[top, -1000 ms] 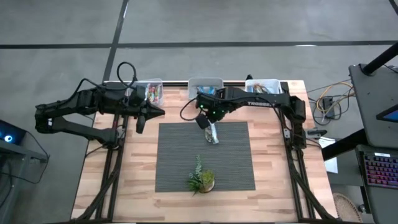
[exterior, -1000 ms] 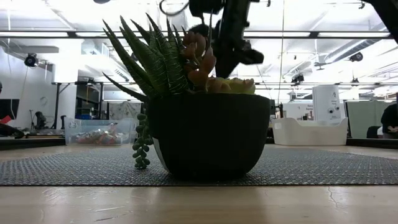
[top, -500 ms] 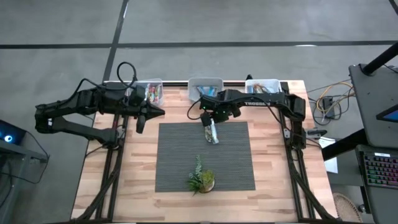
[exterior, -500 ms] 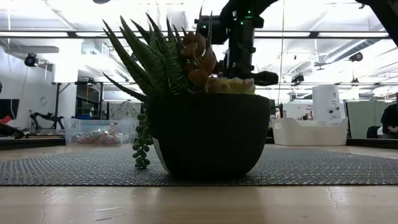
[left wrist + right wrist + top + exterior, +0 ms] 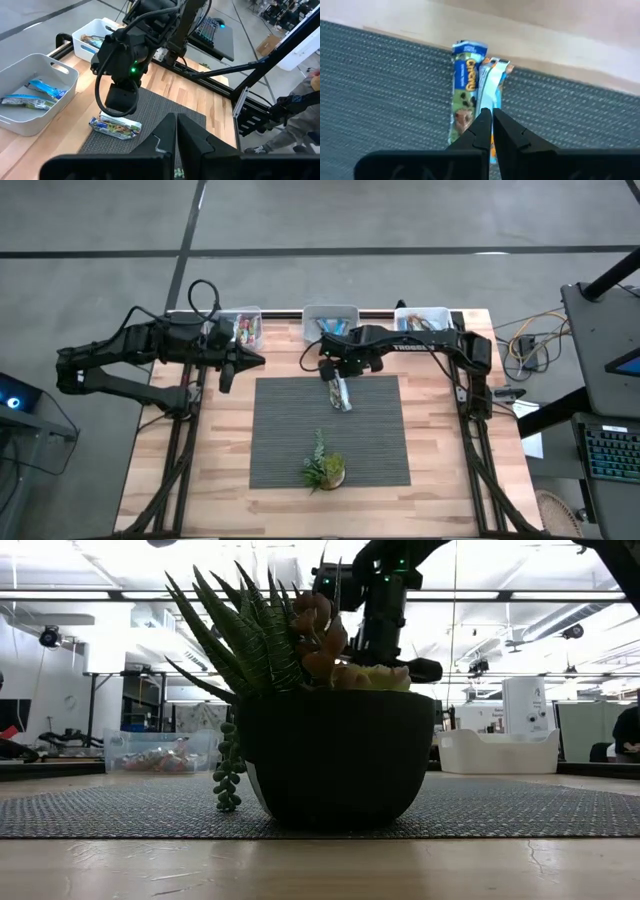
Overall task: Pick and place Granola Bars by type
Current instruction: Put the yellow granola bar into the white bin
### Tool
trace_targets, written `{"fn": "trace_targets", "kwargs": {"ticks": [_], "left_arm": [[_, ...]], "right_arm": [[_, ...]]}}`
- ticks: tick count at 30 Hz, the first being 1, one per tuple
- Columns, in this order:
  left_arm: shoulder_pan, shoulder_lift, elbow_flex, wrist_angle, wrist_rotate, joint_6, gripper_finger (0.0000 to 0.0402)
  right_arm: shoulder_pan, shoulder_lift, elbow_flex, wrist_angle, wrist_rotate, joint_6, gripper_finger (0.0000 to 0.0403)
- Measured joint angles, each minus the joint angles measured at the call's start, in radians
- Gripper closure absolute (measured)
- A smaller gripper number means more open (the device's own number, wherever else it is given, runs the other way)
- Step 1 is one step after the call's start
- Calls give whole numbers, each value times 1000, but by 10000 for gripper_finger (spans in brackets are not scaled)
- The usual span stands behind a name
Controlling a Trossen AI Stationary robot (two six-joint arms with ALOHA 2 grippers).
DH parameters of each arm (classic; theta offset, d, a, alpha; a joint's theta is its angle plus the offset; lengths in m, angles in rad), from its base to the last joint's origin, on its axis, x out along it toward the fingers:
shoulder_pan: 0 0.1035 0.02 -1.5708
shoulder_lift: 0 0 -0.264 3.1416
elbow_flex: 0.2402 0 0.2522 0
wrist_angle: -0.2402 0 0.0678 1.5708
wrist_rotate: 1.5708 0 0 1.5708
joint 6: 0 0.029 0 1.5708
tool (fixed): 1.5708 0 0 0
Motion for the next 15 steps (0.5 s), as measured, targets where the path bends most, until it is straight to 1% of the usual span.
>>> {"fn": "trace_targets", "kwargs": {"ticks": [4, 8, 15], "left_arm": [[0, 0, 0, 0, 0, -5, 402], [0, 0, 0, 0, 0, -41, 402], [0, 0, 0, 0, 0, -60, 402]], "right_arm": [[-3, 0, -2, 9, -15, 35, 394], [-5, 0, -2, 9, -21, 88, 394], [-5, 0, -2, 10, -34, 48, 393]]}}
